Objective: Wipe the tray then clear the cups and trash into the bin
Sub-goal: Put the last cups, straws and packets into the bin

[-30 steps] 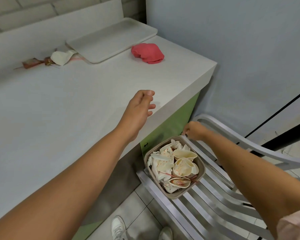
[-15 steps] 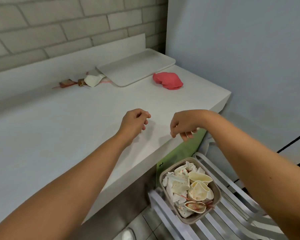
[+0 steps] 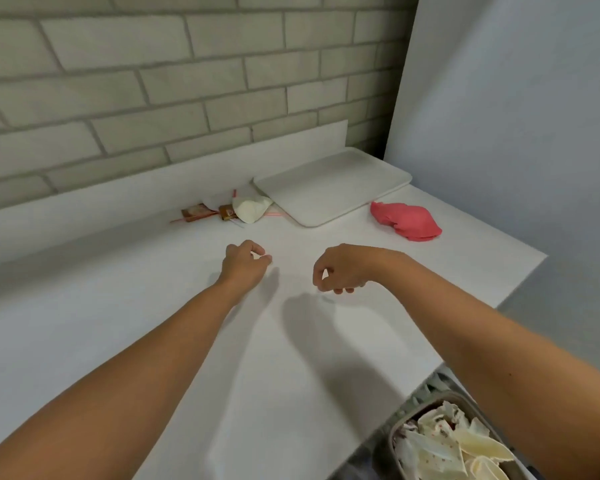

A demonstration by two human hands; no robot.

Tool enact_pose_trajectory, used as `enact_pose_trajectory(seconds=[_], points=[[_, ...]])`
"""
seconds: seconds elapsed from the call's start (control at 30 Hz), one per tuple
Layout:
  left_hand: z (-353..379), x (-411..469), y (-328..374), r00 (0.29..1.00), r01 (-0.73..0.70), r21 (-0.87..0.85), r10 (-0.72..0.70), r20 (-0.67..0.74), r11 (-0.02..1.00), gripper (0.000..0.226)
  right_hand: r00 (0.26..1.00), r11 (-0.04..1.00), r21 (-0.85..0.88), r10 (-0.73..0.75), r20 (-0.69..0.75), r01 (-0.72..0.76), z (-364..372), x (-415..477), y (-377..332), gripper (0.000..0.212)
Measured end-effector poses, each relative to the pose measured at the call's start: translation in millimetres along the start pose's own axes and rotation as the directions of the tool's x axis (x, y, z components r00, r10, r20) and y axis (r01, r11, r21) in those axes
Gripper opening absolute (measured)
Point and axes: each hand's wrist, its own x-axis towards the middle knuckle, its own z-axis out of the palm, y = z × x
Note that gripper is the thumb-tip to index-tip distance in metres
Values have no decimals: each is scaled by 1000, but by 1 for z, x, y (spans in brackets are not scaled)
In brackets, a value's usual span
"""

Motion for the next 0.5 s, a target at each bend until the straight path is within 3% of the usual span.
enact_pose_trajectory(seconds=[0.23, 0.37, 0.5], points=[[-38, 55, -20, 999, 34, 44, -33, -19, 998, 34, 995, 999, 51, 0, -97, 5, -9, 63, -36, 22], [-47, 71, -24, 999, 54, 49, -54, -10, 997, 37, 955, 1000, -22, -20, -297, 14, -19, 106, -45, 24], [-56, 85, -29, 998, 65, 34, -64, -24, 997, 34, 874, 998, 17, 64, -481, -64, -31, 151, -51, 26]])
